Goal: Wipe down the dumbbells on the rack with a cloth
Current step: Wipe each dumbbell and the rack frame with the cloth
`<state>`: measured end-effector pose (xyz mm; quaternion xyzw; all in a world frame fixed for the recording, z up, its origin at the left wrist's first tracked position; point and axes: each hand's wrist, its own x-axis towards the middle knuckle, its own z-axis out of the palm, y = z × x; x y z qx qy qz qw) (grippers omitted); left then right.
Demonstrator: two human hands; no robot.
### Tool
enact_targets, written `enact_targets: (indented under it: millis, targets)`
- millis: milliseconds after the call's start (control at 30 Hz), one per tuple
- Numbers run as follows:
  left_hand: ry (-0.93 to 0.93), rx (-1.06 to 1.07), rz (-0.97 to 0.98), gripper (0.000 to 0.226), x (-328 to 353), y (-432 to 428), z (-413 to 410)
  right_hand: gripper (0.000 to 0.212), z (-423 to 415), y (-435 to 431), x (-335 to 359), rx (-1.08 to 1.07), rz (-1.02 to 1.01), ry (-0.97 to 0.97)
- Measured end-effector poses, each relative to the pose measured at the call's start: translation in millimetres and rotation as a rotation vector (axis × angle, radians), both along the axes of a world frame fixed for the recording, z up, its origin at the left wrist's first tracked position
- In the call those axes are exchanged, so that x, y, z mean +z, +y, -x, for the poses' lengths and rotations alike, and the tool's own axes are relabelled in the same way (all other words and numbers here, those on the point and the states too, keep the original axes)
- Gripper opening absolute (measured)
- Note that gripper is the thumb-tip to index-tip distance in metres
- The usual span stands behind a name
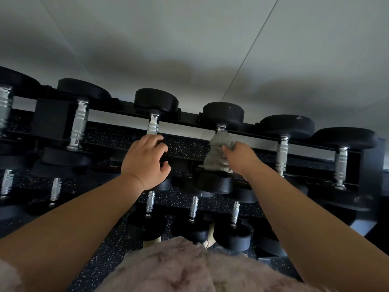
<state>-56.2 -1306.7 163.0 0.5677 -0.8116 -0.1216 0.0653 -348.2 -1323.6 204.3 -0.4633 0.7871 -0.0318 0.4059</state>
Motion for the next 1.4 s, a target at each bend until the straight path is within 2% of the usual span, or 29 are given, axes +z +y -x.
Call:
enact_targets:
  millis: [133, 200, 267, 333, 433, 467, 567, 633, 733, 900, 967, 1033, 1100, 1167, 1300, 1333, 1400]
  targets:
    - [-0.023, 0.091, -0.055, 0.063, 4.3, 0.1, 2.6, 0.037, 4.0, 1.2, 15.5, -0.206, 0.251, -0.097]
    - [-0.034, 0.17, -0.108, 0.078, 6.0, -0.9, 6.8, 0.052, 0.7, -4.8, 20.3, -0.155, 0.332, -0.133]
    - [-0.008, 0.315, -0.162, 0.086, 8.3, -2.4, 12.8, 0.072, -0.2, -17.3, 21.1, -0.017, 0.326, -0.078]
    - [0.046, 0.451, -0.209, 0.084, 9.3, -5.8, 17.0, 0.081, -1.9, -32.6, 19.7, 0.166, 0.267, 0.072]
    - [0.032, 0.472, -0.223, 0.079, 6.1, -7.0, 19.6, 0.077, -16.0, -52.3, 25.0, 0.582, 0.355, 0.41]
    - [0.027, 0.474, -0.207, 0.079, 5.3, -6.5, 19.8, 0.077, -24.2, -58.0, 25.6, 0.69, 0.403, 0.458]
    - [0.032, 0.492, -0.2, 0.075, 6.7, -5.0, 20.6, 0.084, -40.2, -72.2, 21.5, 0.871, 0.396, 0.525]
    - [0.04, 0.498, -0.209, 0.072, 9.3, -4.6, 22.1, 0.076, -32.4, -76.0, 14.8, 0.935, 0.375, 0.609]
    - [0.027, 0.503, -0.209, 0.073, 10.7, -4.7, 22.5, 0.08, -8.1, -69.6, 12.0, 0.879, 0.47, 0.604]
    - [0.027, 0.509, -0.208, 0.074, 10.2, -5.4, 22.4, 0.067, 23.4, -57.7, 13.9, 0.503, 0.487, 0.321]
    - [0.031, 0.511, -0.207, 0.075, 9.9, -5.3, 22.5, 0.07, 22.6, -62.8, 15.3, 0.472, 0.454, 0.289]
    - [0.027, 0.512, -0.206, 0.076, 8.3, -5.5, 22.5, 0.082, 10.3, -74.1, 13.8, 0.559, 0.437, 0.378]
    - [0.018, 0.515, -0.2, 0.076, 7.0, -5.7, 22.4, 0.092, -8.8, -87.7, 13.4, 0.686, 0.426, 0.553]
    - [0.013, 0.522, -0.191, 0.076, 5.5, -5.3, 23.4, 0.095, -22.3, -98.8, 16.1, 0.753, 0.412, 0.623]
    - [0.005, 0.528, -0.185, 0.076, 3.4, -5.2, 23.5, 0.064, -5.3, -102.7, 16.8, 0.817, 0.538, 0.54]
    - [0.004, 0.529, -0.184, 0.077, 3.4, -5.6, 23.6, 0.056, 3.8, -99.2, 16.4, 0.774, 0.563, 0.48]
    - [-0.003, 0.527, -0.184, 0.077, 3.4, -5.6, 24.2, 0.042, 21.0, -90.4, 14.7, 0.551, 0.576, 0.295]
